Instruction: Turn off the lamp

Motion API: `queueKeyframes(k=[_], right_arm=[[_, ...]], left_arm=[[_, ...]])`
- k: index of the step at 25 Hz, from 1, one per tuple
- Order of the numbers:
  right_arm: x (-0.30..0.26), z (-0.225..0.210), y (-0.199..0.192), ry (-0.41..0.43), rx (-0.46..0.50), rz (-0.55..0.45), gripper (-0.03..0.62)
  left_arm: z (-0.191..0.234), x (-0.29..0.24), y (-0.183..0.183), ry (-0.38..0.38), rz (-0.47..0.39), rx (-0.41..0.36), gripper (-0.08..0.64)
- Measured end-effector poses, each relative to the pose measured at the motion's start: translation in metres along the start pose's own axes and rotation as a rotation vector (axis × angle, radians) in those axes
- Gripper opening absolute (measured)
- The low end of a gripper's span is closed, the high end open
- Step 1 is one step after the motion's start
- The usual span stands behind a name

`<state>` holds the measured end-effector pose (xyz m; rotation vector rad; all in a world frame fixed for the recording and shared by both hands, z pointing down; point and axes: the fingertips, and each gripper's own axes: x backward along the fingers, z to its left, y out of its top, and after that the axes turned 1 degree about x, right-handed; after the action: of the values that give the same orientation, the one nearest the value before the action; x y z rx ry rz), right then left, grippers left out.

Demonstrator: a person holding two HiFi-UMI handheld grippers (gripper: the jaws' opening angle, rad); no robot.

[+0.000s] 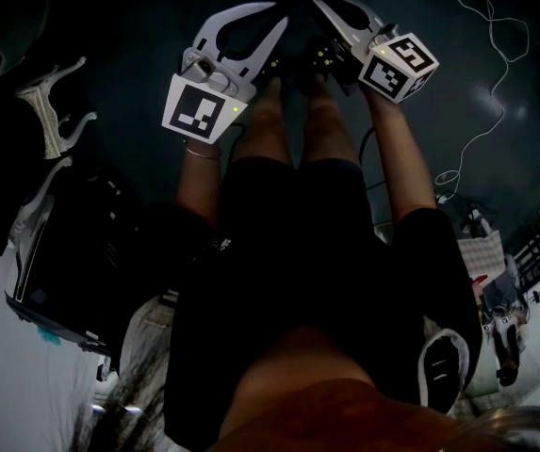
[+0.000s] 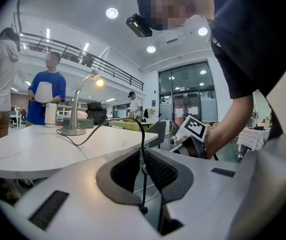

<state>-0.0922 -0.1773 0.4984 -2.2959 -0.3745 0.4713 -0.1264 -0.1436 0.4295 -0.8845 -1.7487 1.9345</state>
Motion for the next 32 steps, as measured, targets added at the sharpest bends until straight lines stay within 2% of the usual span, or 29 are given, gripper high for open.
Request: queueKeyframes(k=[2,7,16,24,25,29,32], right_arm=[[0.0,0.001,0.002,-0.002,-0.01,-0.007,0.014],[0.0,0.005,0.008,0.018,-0.037,-0.029,0.014],[0.006,0.025,0.015,0.075,-0.045,-0.044,0.014],[0.013,0.029,0.02,0.094,-0.07,-0.077,0.014],[0.014,0.029,0.021,0.092,-0.067,-0.077,0.014],[0.015,0.03,0.022,0.086,-0.028,-0.075,0.015],[0.018,0.03,0.025,0.071,0.044,-0.084,0.016]], left_arm=[[-0.002,0.002,-0.006,-0.004,0.012,-0.005,0.025],[0.004,-0.003,-0.039,0.021,0.069,0.084,0.059],[0.0,-0.028,-0.098,-0.043,0.18,0.12,0.063],[-0.005,-0.035,-0.105,-0.056,0.197,0.125,0.06],[-0.006,-0.036,-0.104,-0.052,0.197,0.124,0.037],[-0.011,-0.038,-0.103,-0.058,0.209,0.105,0.014],[-0.019,-0.038,-0.1,-0.074,0.205,0.117,0.011]])
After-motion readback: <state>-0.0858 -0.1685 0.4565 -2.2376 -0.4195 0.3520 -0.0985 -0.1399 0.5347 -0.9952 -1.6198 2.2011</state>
